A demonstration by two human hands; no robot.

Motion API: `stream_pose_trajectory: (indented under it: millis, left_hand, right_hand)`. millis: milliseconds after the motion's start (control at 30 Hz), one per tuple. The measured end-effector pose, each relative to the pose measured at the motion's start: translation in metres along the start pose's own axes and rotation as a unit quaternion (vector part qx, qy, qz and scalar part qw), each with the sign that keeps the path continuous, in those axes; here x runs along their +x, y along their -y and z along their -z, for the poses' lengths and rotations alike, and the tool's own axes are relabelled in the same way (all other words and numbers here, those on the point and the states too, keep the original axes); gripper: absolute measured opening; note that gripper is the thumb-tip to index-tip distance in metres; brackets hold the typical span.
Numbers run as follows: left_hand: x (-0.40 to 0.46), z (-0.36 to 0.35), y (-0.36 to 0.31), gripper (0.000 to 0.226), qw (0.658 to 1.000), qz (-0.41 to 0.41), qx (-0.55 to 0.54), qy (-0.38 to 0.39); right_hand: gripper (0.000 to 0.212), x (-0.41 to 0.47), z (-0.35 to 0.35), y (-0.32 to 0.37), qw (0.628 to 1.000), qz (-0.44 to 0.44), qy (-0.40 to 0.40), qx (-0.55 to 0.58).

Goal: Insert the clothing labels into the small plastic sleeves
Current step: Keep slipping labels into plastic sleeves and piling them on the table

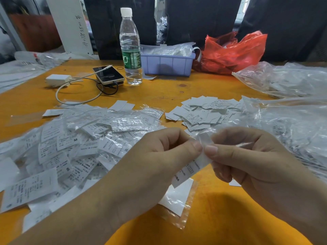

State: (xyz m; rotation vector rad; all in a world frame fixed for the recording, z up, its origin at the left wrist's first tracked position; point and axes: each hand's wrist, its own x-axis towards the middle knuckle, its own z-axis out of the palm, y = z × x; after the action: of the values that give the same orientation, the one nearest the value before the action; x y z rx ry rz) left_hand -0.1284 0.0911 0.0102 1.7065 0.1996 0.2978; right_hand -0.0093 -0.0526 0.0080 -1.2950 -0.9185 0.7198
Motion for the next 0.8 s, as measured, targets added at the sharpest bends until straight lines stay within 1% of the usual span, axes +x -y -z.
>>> stream_pose_trajectory:
  millis: [100, 167, 267, 333, 433, 500, 667, 800]
  left_hand:
    - [0.002, 0.003, -0.004, 0.017, 0.999, 0.024, -0.026, 0.009]
    - [0.003, 0.006, -0.006, 0.01, 0.999, 0.032, -0.036, 0.008]
    - [0.003, 0.009, -0.008, 0.015, 0.999, 0.019, -0.036, -0.012]
    - [0.002, 0.008, -0.008, 0.013, 0.999, 0.01, -0.04, -0.024]
    - [0.002, 0.005, -0.007, 0.011, 0.999, 0.002, -0.046, -0.027]
    - [0.001, 0.004, -0.006, 0.01, 0.999, -0.005, -0.047, -0.026]
    - [0.001, 0.0, -0.003, 0.008, 0.998, -0.04, -0.021, -0.037]
    - [0.0, -0.001, -0.004, 0.009, 0.998, -0.051, -0.019, -0.038]
  right_hand:
    - [0.016, 0.002, 0.0, 0.004, 0.999, 0.009, -0.03, -0.014]
    - [0.01, 0.003, 0.002, 0.006, 0.998, 0.006, -0.064, -0.001]
    - [0.006, 0.004, 0.002, 0.007, 0.996, 0.006, -0.09, 0.021]
    - [0.005, 0.003, 0.002, 0.006, 0.997, 0.005, -0.078, 0.02]
    - [0.003, 0.002, 0.001, 0.003, 0.999, 0.011, -0.037, -0.005]
    - [0.012, 0.002, 0.001, 0.001, 1.0, 0.016, -0.02, -0.005]
    - [0.016, 0.002, 0.001, -0.003, 1.0, -0.001, -0.02, 0.024]
    - [0.022, 0.0, -0.001, -0.003, 0.999, -0.002, -0.005, 0.039]
